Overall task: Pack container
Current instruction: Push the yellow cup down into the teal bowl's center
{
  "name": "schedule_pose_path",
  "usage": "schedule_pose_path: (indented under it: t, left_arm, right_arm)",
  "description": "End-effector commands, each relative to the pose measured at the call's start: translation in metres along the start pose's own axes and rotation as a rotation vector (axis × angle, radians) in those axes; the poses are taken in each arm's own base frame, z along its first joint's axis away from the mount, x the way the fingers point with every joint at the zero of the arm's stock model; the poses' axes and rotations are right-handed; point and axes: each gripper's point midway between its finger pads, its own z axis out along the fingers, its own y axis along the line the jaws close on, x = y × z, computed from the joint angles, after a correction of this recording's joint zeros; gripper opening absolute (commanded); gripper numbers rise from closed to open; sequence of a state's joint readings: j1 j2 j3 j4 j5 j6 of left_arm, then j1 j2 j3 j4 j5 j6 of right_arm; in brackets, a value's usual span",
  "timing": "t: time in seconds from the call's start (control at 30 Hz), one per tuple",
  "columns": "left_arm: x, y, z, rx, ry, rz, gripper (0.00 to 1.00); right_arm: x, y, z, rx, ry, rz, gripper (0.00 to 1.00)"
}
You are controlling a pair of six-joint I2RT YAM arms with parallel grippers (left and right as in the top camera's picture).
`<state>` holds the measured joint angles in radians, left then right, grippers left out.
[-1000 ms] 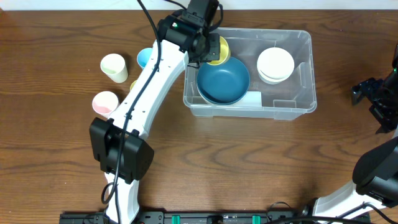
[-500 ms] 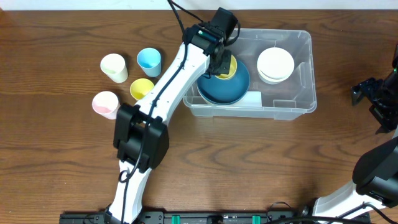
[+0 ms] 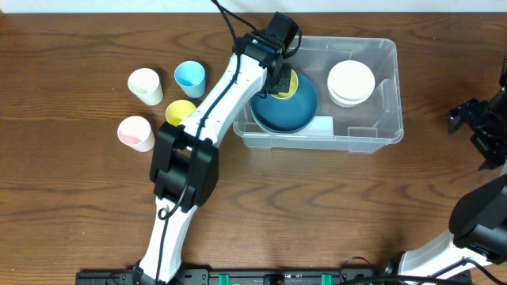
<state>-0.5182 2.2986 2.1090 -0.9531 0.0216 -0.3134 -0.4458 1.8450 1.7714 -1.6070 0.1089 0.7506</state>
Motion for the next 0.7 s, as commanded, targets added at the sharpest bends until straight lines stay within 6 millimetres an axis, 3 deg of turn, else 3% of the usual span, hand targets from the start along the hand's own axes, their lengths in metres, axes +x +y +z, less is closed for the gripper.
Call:
schedule_pose_path:
  t: [0.0, 0.67]
  left_arm:
    - [-0.002, 0.003, 0.010, -0.017, 0.000, 0.008, 0.06]
    - [-0.045, 0.017, 0.008, 0.018, -0.145, -0.040, 0.05]
  right_arm:
    - [-0.001, -0.002, -0.001, 0.006, -0.009, 0.014, 0.99]
    - [-0.001, -0.002, -0.001, 0.006, -0.009, 0.013, 0.99]
